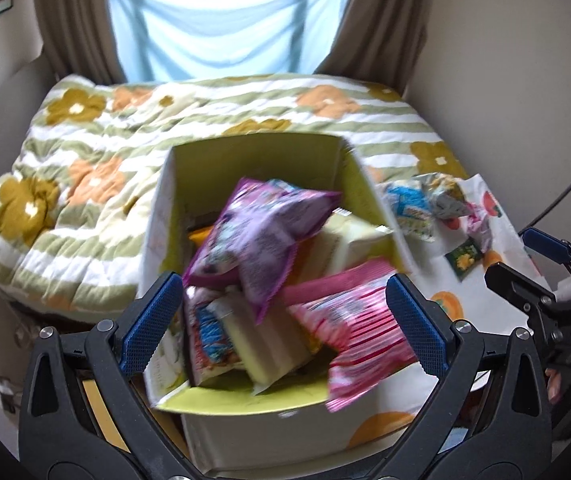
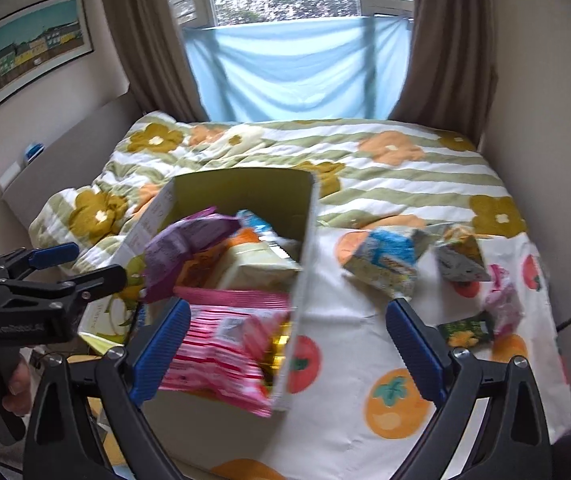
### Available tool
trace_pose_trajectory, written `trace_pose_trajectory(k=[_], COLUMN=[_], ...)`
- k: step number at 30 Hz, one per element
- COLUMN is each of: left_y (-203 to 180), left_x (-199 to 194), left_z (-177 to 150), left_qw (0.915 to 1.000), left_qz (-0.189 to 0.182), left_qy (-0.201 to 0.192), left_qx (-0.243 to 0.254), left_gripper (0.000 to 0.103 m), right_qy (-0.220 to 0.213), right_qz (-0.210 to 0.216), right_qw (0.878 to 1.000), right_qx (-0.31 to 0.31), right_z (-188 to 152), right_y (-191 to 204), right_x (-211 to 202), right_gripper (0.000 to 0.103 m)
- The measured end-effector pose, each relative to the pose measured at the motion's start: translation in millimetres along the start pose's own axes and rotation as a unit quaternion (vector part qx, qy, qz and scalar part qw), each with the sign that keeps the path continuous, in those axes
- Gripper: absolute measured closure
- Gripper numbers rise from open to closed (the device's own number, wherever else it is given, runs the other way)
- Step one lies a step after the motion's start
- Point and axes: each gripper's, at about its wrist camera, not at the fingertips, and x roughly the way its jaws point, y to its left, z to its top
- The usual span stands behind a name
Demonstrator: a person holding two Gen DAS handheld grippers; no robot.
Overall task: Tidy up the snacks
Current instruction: 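Move both tools back over the remaining snacks on the sheet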
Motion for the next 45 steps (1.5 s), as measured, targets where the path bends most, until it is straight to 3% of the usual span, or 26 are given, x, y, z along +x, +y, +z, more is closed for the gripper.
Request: trace_pose_trajectory(k=[4, 13, 19, 24, 28, 33, 38, 45], left_y=[-45.3, -177.8, -257.9, -308.3, -333.6, -349.0, -355.4, -355.6], left_x=[3.3, 48.1, 107.1, 167.2, 206.2, 251.0, 276.9, 293.5], left_z=[15.3, 34.7, 34.3, 16.7, -4.3, -19.2, -27.1, -33.2], left_qw=[0.9995, 0.9967, 0.991, 0.9793, 0.9621, 0.9423, 0.9347, 0.9238], left_qz=[-0.01, -0.028, -0.061, -0.065, -0.067, -0.067, -0.057, -0.086], left_qy=[-0.008, 0.01, 0.059, 0.114, 0.154, 0.195, 0.187, 0.195], left_qx=[0.029, 0.075, 0.104, 0.154, 0.215, 0.264, 0.297, 0.318], left_gripper=[0.002, 0.002, 0.002, 0.002, 0.003, 0.013, 0.013, 0.016], right_qy=[-0.012, 0.005, 0.038, 0.078, 0.115, 0.146, 0.165, 0.184], right_qz=[-0.043, -0.067, -0.046, -0.025, 0.0, 0.031, 0.015, 0.026], right_qw=[0.999, 0.998, 0.998, 0.996, 0.993, 0.987, 0.982, 0.975], right_qx=[0.009, 0.0, -0.009, -0.021, -0.032, -0.056, -0.094, -0.119], right_z=[4.1, 13.5, 18.6, 9.0, -2.7, -13.8, -23.5, -30.0], right_y=[-49.4, -171.0, -248.1, -287.3, -304.2, -313.7, -311.8, -310.0], right_x=[-14.8, -27.5, -9.5, 27.5, 60.3, 96.6, 122.2, 143.8], right_gripper=[0.006, 0.006, 0.006, 0.006, 0.006, 0.006, 0.006, 0.006])
